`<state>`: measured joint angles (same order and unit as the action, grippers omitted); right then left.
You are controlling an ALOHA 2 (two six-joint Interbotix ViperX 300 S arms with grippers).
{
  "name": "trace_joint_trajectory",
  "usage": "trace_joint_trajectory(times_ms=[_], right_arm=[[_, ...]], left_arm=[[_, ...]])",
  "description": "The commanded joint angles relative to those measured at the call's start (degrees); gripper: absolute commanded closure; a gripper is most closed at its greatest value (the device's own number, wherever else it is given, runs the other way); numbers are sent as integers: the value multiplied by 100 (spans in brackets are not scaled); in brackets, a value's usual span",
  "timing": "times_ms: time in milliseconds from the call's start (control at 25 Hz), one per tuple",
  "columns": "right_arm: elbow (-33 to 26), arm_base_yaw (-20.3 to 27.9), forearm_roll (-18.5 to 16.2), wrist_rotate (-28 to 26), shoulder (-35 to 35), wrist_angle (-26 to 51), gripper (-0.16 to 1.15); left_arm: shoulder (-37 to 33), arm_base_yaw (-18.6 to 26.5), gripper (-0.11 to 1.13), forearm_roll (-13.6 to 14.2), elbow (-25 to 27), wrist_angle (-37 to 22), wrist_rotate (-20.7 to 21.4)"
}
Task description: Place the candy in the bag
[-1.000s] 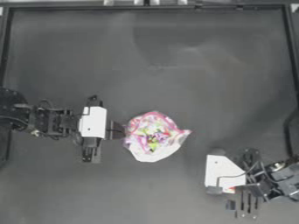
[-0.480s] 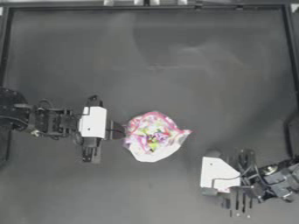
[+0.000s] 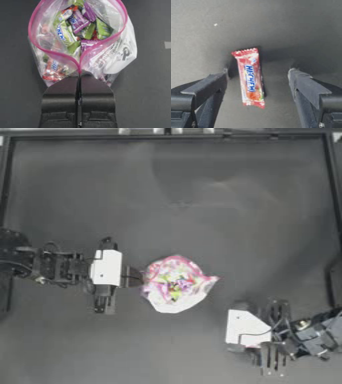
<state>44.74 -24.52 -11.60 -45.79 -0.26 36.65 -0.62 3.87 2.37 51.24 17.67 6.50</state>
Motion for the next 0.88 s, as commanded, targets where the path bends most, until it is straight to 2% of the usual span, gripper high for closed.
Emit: trace_joint_trajectory(times_ms=[40, 200, 320, 480, 720, 800, 880], right_arm=[[-88, -9, -18, -9, 0, 9, -1], [-97, -9, 0, -9, 53, 18, 0], [-105, -44, 26, -9, 97, 18, 9], [-132, -114, 88, -9, 193, 26, 31], [-211, -237, 88, -9, 290, 149, 75], [-237, -237, 88, 0, 272, 229, 82], [-281, -246, 79, 0, 237, 325, 82]], left_arm=[[-246, -9, 97, 0, -114, 35, -9], [-246, -9, 97, 0, -114, 35, -9], [-246, -9, 97, 0, -114, 44, -9], [-246, -18, 97, 0, -114, 35, -9], [-237, -26, 97, 0, -114, 44, -9], [-246, -26, 97, 0, -114, 35, -9], [-246, -26, 97, -9, -114, 44, -9]])
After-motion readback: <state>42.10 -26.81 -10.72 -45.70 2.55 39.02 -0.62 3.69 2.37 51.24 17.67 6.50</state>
